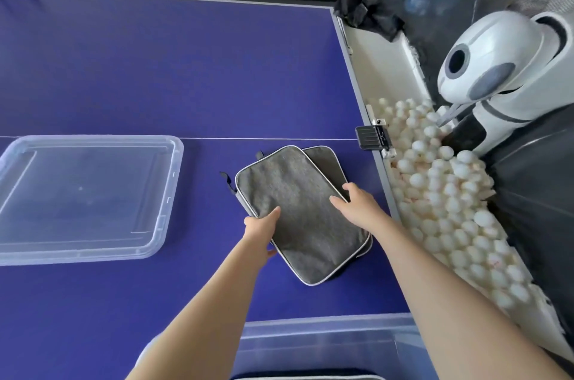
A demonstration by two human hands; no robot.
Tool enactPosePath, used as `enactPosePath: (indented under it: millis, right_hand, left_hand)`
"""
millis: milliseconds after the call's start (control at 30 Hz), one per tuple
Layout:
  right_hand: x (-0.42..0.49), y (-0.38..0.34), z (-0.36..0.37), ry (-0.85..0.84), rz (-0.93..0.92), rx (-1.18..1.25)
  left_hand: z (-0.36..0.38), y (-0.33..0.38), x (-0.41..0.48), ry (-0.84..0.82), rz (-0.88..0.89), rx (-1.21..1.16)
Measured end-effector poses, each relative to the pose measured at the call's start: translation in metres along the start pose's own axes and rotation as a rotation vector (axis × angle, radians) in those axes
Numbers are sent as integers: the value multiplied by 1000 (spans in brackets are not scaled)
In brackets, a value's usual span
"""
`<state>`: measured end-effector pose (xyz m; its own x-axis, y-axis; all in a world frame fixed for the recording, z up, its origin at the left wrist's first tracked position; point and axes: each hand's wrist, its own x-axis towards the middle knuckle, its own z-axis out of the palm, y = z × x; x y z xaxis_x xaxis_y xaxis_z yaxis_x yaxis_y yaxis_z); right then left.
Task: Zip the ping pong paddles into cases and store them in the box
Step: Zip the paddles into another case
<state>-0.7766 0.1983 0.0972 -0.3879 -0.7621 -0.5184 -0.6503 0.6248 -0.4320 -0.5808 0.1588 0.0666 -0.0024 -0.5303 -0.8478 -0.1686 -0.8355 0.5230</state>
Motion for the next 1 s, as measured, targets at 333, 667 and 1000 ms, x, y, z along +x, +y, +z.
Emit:
enactPosePath:
  millis: [333, 667, 1000]
  right_hand:
    - [-6, -25, -16, 7, -45, 159]
    - [-63, -54, -49, 97, -146, 521]
    - [-182, -82, -48, 177, -416, 769]
  left_hand:
    - [-7, 17, -7, 46, 254, -170]
    - [-50, 54, -94, -4, 572, -225]
    - [-113, 17, -215, -26, 813, -252]
